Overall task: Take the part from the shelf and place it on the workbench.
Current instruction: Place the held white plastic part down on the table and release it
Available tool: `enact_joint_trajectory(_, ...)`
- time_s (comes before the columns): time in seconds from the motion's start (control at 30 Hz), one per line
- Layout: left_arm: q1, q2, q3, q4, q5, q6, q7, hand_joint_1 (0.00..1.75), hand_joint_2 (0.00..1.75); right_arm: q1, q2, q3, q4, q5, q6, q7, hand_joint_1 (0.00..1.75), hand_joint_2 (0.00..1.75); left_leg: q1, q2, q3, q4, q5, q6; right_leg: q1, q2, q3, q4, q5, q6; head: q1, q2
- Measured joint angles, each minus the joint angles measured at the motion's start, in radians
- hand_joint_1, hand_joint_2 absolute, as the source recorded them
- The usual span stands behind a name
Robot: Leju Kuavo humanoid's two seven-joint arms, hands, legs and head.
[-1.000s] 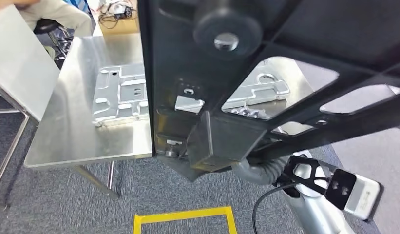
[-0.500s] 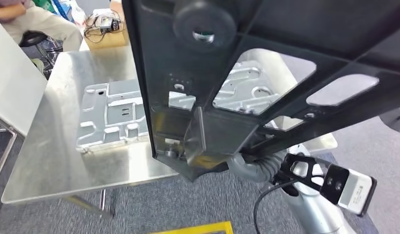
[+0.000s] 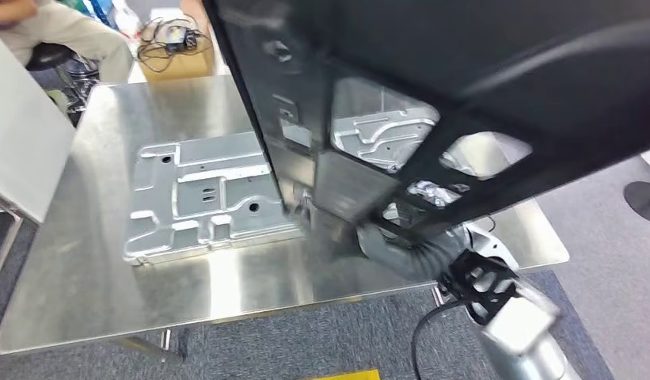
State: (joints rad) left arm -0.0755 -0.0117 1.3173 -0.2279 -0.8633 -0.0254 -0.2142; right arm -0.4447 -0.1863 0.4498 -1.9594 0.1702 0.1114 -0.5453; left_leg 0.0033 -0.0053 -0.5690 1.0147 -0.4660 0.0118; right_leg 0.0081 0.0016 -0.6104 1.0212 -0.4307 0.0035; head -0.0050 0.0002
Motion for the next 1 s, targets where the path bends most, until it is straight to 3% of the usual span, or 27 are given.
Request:
enact_joint_trajectory(0.07, -0.001, 0.0, 0.001, 0.0, -0.002, -0.004, -0.006, 0.0, 1.75, -0.004, -0.022, -0.004, -0.005, 0.102, -0.073, 0.048, 1.75, 1.75, -0.002, 0.001, 0.0, -0.003, -0.003, -0.009, -0.002, 0.002, 0.003, -0.011, -0.003, -0.007, -0.001, 0.0)
enact_joint_trajectory(0.13, -0.001, 0.001, 0.001, 0.0, -0.008, -0.014, -0.011, 0.0, 1.75, -0.038, -0.06, -0.026, 0.011, 0.126, -0.089, 0.089, 1.75, 1.75, -0.003, 0.002, -0.007, 0.02, -0.022, -0.018, -0.009, 0.002, 0.012, -0.024, -0.001, -0.013, -0.002, 0.0)
enact_joint_trajectory(0.23, -0.001, 0.005, 0.001, 0.001, -0.017, -0.023, -0.013, 0.0, 1.75, -0.132, -0.097, -0.089, 0.106, 0.184, -0.056, 0.107, 1.75, 1.75, 0.002, 0.001, -0.092, 0.194, -0.102, -0.029, -0.013, 0.001, 0.021, -0.03, -0.003, -0.019, -0.004, 0.0)
enact_joint_trajectory(0.27, -0.001, 0.006, 0.001, 0.001, -0.019, -0.025, -0.012, 0.0, 1.75, -0.162, -0.103, -0.102, 0.149, 0.234, -0.054, 0.115, 1.75, 1.75, 0.005, 0.001, -0.126, 0.256, -0.119, -0.032, -0.013, 0.001, 0.022, -0.029, -0.004, -0.02, -0.004, 0.0)
enact_joint_trajectory(0.3, -0.001, 0.007, 0.001, 0.001, -0.02, -0.027, -0.012, 0.0, 1.75, -0.187, -0.107, -0.107, 0.192, 0.292, -0.06, 0.127, 1.75, 1.75, 0.007, 0.002, -0.147, 0.286, -0.119, -0.034, -0.014, 0.002, 0.023, -0.027, -0.006, -0.019, -0.004, 0.0)
enact_joint_trajectory(0.33, -0.001, 0.008, 0.001, 0.001, -0.023, -0.029, -0.011, 0.0, 1.75, -0.214, -0.111, -0.105, 0.239, 0.36, -0.071, 0.142, 1.75, 1.75, 0.01, 0.002, -0.15, 0.279, -0.099, -0.037, -0.015, 0.003, 0.025, -0.025, -0.009, -0.017, -0.004, 0.0)
enact_joint_trajectory(0.37, -0.001, 0.008, 0.0, 0.001, -0.025, -0.031, -0.01, 0.0, 1.75, -0.242, -0.112, -0.099, 0.288, 0.428, -0.086, 0.158, 1.75, 1.75, 0.013, 0.002, -0.134, 0.233, -0.062, -0.039, -0.017, 0.004, 0.028, -0.023, -0.013, -0.014, -0.004, 0.0)
enact_joint_trajectory(0.4, -0.002, 0.008, 0.0, 0.001, -0.028, -0.032, -0.011, 0.0, 1.75, -0.272, -0.113, -0.089, 0.34, 0.493, -0.103, 0.173, 1.75, 1.75, 0.016, 0.002, -0.106, 0.161, -0.021, -0.041, -0.018, 0.004, 0.031, -0.018, -0.018, -0.009, -0.004, 0.0)
enact_joint_trajectory(0.47, -0.005, 0.008, -0.001, 0.001, -0.034, -0.035, -0.012, 0.0, 1.75, -0.342, -0.112, -0.061, 0.451, 0.612, -0.138, 0.197, 1.75, 1.75, 0.016, 0.001, -0.057, 0.047, 0.026, -0.039, -0.018, 0.005, 0.03, -0.008, -0.026, 0.002, -0.005, 0.0)
enact_joint_trajectory(0.5, -0.007, 0.008, -0.001, 0.001, -0.038, -0.035, -0.013, 0.0, 1.75, -0.377, -0.108, -0.042, 0.511, 0.668, -0.152, 0.206, 1.75, 1.75, 0.015, 0.0, -0.048, 0.024, 0.029, -0.034, -0.016, 0.006, 0.028, -0.004, -0.028, 0.007, -0.005, 0.0)
enact_joint_trajectory(0.63, -0.012, 0.008, -0.006, 0.001, -0.052, -0.036, -0.014, 0.0, 1.75, -0.509, -0.06, 0.062, 0.758, 0.851, -0.176, 0.228, 1.75, 1.75, 0.011, 0.0, -0.046, 0.015, 0.029, -0.008, -0.02, 0.004, 0.016, 0.011, -0.037, 0.023, 0.0, 0.0)
enact_joint_trajectory(0.7, -0.017, 0.008, -0.009, 0.001, -0.057, -0.037, -0.014, 0.0, 1.75, -0.569, -0.018, 0.122, 0.884, 0.912, -0.191, 0.226, 1.75, 1.75, 0.013, 0.0, -0.045, 0.011, 0.031, 0.001, -0.022, 0.0, -0.025, 0.097, -0.081, 0.029, 0.004, 0.0)
enact_joint_trajectory(0.77, -0.02, 0.008, -0.012, 0.001, -0.059, -0.037, -0.014, 0.0, 1.75, -0.616, 0.038, 0.186, 1.01, 0.961, -0.213, 0.214, 1.75, 1.75, 0.011, 0.001, -0.043, 0.011, 0.029, 0.005, -0.021, -0.001, -0.096, 0.234, -0.131, 0.031, 0.007, 0.0)
enact_joint_trajectory(0.8, -0.021, 0.008, -0.013, 0.001, -0.059, -0.037, -0.014, 0.0, 1.75, -0.63, 0.067, 0.22, 1.071, 0.982, -0.222, 0.207, 1.75, 1.75, 0.01, 0.002, -0.041, 0.011, 0.028, 0.006, -0.021, -0.001, -0.123, 0.279, -0.138, 0.029, 0.007, 0.0)
enact_joint_trajectory(0.83, -0.021, 0.008, -0.015, 0.001, -0.059, -0.037, -0.014, 0.0, 1.75, -0.637, 0.096, 0.252, 1.126, 1.0, -0.23, 0.2, 1.75, 1.75, 0.01, 0.001, -0.038, 0.012, 0.026, 0.007, -0.021, -0.001, -0.132, 0.287, -0.125, 0.026, 0.007, 0.0)
enact_joint_trajectory(0.87, -0.022, 0.008, -0.016, 0.001, -0.059, -0.036, -0.014, 0.0, 1.75, -0.64, 0.124, 0.283, 1.178, 1.016, -0.239, 0.193, 1.75, 1.75, 0.009, -0.001, -0.035, 0.012, 0.024, 0.007, -0.02, -0.001, -0.122, 0.253, -0.093, 0.021, 0.007, 0.0)
enact_joint_trajectory(0.93, -0.021, 0.006, -0.017, 0.001, -0.059, -0.036, -0.018, 0.0, 1.75, -0.641, 0.177, 0.337, 1.265, 1.042, -0.267, 0.178, 1.75, 1.75, 0.007, -0.005, -0.029, 0.011, 0.02, 0.005, -0.014, -0.002, -0.068, 0.117, -0.016, 0.003, 0.007, 0.0)
enact_joint_trajectory(1.0, -0.021, 0.003, -0.017, 0.002, -0.059, -0.036, -0.028, 0.0, 1.75, -0.637, 0.223, 0.382, 1.333, 1.054, -0.307, 0.167, 1.75, 1.75, 0.005, -0.006, -0.03, 0.01, 0.018, -0.003, -0.005, -0.002, -0.031, 0.021, 0.017, -0.012, 0.004, 0.0)
